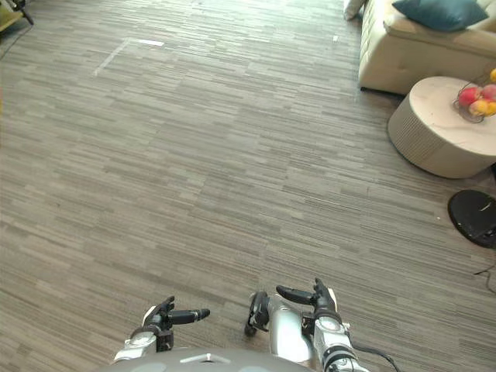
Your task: Pick up cushions and gather them together orderly.
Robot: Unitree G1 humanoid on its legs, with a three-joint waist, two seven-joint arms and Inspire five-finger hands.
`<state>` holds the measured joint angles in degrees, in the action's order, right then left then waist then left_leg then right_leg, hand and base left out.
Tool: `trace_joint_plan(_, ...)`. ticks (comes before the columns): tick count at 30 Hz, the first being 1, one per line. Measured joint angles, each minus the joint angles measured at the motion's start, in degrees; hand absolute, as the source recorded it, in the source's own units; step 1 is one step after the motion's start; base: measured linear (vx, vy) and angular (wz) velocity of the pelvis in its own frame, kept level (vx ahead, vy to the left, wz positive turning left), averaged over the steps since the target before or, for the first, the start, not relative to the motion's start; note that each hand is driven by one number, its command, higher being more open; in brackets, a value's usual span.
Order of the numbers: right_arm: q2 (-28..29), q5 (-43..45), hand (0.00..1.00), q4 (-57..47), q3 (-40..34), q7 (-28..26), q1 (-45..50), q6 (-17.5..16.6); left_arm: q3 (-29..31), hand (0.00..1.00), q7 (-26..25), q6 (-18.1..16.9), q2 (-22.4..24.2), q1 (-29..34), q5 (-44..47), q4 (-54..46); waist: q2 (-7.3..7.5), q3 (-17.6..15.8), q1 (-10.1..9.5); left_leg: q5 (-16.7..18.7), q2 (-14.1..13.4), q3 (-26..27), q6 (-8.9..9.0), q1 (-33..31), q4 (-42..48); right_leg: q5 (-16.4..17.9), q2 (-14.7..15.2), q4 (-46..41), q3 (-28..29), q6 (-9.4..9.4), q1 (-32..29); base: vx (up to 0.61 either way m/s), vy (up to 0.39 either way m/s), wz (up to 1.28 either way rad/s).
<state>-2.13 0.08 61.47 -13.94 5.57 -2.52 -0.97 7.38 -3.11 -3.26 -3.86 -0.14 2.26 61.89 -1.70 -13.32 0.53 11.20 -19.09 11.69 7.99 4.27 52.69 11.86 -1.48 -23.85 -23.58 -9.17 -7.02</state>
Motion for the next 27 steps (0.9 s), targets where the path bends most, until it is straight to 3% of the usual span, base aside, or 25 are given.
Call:
trace_joint_plan(3,0.0,0.0,1.0,0.7,-0.1,0.0,0.9,0.2,0.3,1.0,-0.3,-0.5,-0.3,0.2,-0.3,-1.2,0.52,-0.2,-0.28,2.4,-0.6,2.1,-0.28,-5.9,6.4,0.0,-2.0,5.9,1.2,0.53,8.0,0.37,-0.124,-0.2)
trace_joint_plan(5,0.1,0.2,1.0,0.9,-0.1,0.2,0.9,0.4,0.3,1.0,-0.3,-1.2,-0.3,0.3,-0.1,-2.5,0.78,-0.4,-0.55,5.6,2.0,2.6,-2.5,-12.8,-0.7,-0.5,-2.7,10.9,3.1,1.28,12.7,0.3,0.002,-0.33)
trace_joint_plan(7,0.2,0.3,1.0,1.4,-0.1,0.4,0.8,0.5,0.6,1.0,-0.2,-1.2,-0.3,0.0,0.7,-2.9,0.99,-0.7,-0.82,5.9,5.4,1.8,-3.53,-17.1,-11.2,-0.6,-2.3,13.6,4.4,1.82,15.0,0.25,0.051,-0.33)
trace_joint_plan(8,0.2,0.3,1.0,1.6,-0.1,0.8,0.8,0.5,1.0,1.0,-0.3,-1.2,-0.4,-0.6,1.2,-3.1,1.17,-1.4,-1.6,4.1,8.2,1.0,-3.78,-19.6,-21.2,-0.4,-1.7,15.3,5.7,2.54,16.9,0.26,0.098,-0.31)
trace_joint_plan(9,0.2,0.3,1.0,1.7,-0.1,0.9,0.8,0.5,1.1,1.0,-0.3,-1.3,-0.4,-0.6,1.5,-3.2,1.21,-1.5,-1.73,3.4,8.7,0.8,-3.71,-19.8,-23.1,-0.3,-1.6,15.6,5.9,2.78,17.3,0.27,0.113,-0.45)
trace_joint_plan(10,0.0,0.2,1.0,2.0,0.0,1.2,0.9,0.6,1.9,1.0,-0.3,-1.5,0.0,-0.7,2.3,-3.3,0.88,-1.8,-2.47,-1.8,10.8,-0.2,-3.17,-20.7,-35.0,0.3,-1.4,17.2,7.5,3.99,19.5,0.32,0.142,-0.48)
trace_joint_plan(11,-0.3,0.2,1.0,2.2,0.2,1.3,1.0,0.6,2.6,1.0,-0.3,-1.7,0.2,-0.7,2.8,-3.4,0.47,-2.0,-3.08,-6.1,11.2,-0.5,-2.74,-20.9,-41.0,1.0,-1.5,17.8,8.9,5.19,20.9,0.49,0.204,-0.76)
trace_joint_plan(12,-0.4,0.2,1.0,2.4,0.7,1.4,1.0,0.6,2.6,1.0,-0.4,-1.7,-0.1,-0.6,3.2,-3.6,0.55,-2.0,-3.8,-11.6,11.4,-1.0,-3.01,-20.5,-42.2,1.8,-1.4,18.6,10.9,6.52,22.5,0.42,0.176,-0.53)
trace_joint_plan(13,-0.4,0.2,1.0,2.4,0.7,1.4,1.0,0.6,2.6,1.0,-0.4,-1.7,-0.1,-0.6,3.2,-3.6,0.55,-2.0,-3.8,-11.6,11.4,-1.0,-3.01,-20.5,-42.2,1.8,-1.4,18.6,10.9,6.52,22.5,0.59,0.205,-0.59)
trace_joint_plan(14,0.1,0.2,1.0,2.3,1.6,1.7,0.4,0.4,2.6,1.0,-0.4,-1.6,-1.2,-0.7,3.5,-3.8,1.7,-1.6,-3.81,-16.6,13.0,-1.1,-6.28,-21.1,-41.0,3.0,0.6,18.6,12.9,8.49,22.9,0.41,0.122,-0.34)
trace_joint_plan(15,0.3,0.1,1.0,2.3,1.7,1.7,0.5,0.3,2.6,1.0,-0.4,-1.7,-1.4,-0.8,3.6,-3.8,2.23,-1.6,-3.66,-16.9,13.3,-1.1,-7.51,-21.9,-38.4,3.3,1.3,17.6,13.8,9.02,22.6,0.6,0.197,-0.37)
trace_joint_plan(16,0.8,0.1,1.0,2.3,1.7,1.8,0.5,0.2,2.5,1.0,-0.4,-1.7,-1.5,-1.2,3.6,-3.8,2.88,-1.7,-3.58,-14.2,13.7,-0.8,-8.99,-23.0,-35.1,3.8,2.3,15.3,14.6,9.84,21.7,0.49,0.195,-0.15)
trace_joint_plan(17,0.7,0.0,1.0,2.3,1.7,1.4,0.9,0.3,2.6,1.0,-0.4,-1.6,-2.1,-1.3,3.6,-3.6,3.29,-1.4,-3.48,-9.7,13.9,-0.3,-9.32,-23.2,-30.7,4.6,3.9,7.0,16.3,11.18,19.1,0.49,0.211,-0.1)
trace_joint_plan(19,0.8,0.2,1.0,2.3,1.5,1.3,1.4,0.2,2.5,1.0,-0.5,-1.6,-2.5,-1.3,3.6,-2.6,4.42,-1.1,-3.41,-5.6,15.0,0.8,-9.94,-20.6,-28.5,4.3,6.6,-9.2,16.7,13.21,13.9,0.37,0.174,-0.15)
trace_joint_plan(20,0.8,0.2,1.0,2.2,1.7,1.3,1.3,-0.1,2.1,1.0,-0.7,-1.2,-3.4,-1.3,3.3,-1.8,5.61,-1.0,-3.08,-2.2,16.4,1.4,-10.52,-16.9,-27.8,-1.3,10.4,-24.7,16.8,16.76,8.7,0.55,0.218,-0.17)
trace_joint_plan(21,1.0,0.2,1.0,1.9,1.7,1.1,1.1,-0.3,1.2,1.0,-0.9,-0.6,-4.1,-1.1,2.6,-1.1,5.78,-1.1,-2.75,0.1,17.3,1.5,-10.93,-13.4,-27.7,-2.0,13.3,-34.3,15.3,15.95,5.5,0.56,0.198,-0.11)
trace_joint_plan(22,1.0,0.2,1.0,1.6,1.8,1.1,1.1,-0.4,0.4,1.0,-1.3,-0.3,-4.3,-0.7,2.5,-0.9,5.48,-1.1,-2.52,1.5,17.4,1.5,-11.08,-10.6,-28.4,-1.2,14.7,-38.6,13.7,14.55,3.5,0.55,0.15,-0.04)
trace_joint_plan(23,0.8,0.0,1.0,0.8,2.8,1.0,1.1,-0.6,-0.3,1.0,-1.6,-0.3,-4.3,-0.3,2.2,-1.0,5.1,-0.9,-2.23,2.8,17.3,1.3,-11.0,-6.3,-30.6,0.4,15.4,-40.3,11.5,12.51,0.0,0.46,0.073,0.0)
trace_joint_plan(25,0.4,0.0,1.0,-0.3,4.0,0.9,0.5,-1.1,-1.2,1.0,-1.6,-0.3,-4.3,0.1,2.1,-0.7,4.39,-1.2,-1.72,3.5,16.5,0.8,-10.44,-1.3,-34.4,2.2,14.6,-33.7,8.3,10.01,-5.2,0.46,0.017,0.1)
trace_joint_plan(26,0.1,0.0,1.0,-0.3,3.9,0.9,-0.1,-1.1,-1.7,1.0,-1.6,-0.3,-4.3,0.1,2.1,-0.4,4.02,-1.4,-1.4,3.8,15.8,0.7,-9.95,0.7,-35.7,2.3,13.6,-28.0,7.1,9.84,-7.1,0.49,-0.059,0.1)
trace_joint_plan(27,-0.2,0.0,1.0,-0.3,3.9,0.9,-0.9,-1.0,-2.1,1.0,-1.5,-0.1,-4.3,0.2,2.1,0.0,3.5,-1.7,-1.02,4.4,14.7,0.7,-8.89,4.1,-37.9,1.7,11.2,-16.9,5.9,10.35,-9.8,0.52,-0.078,0.06)
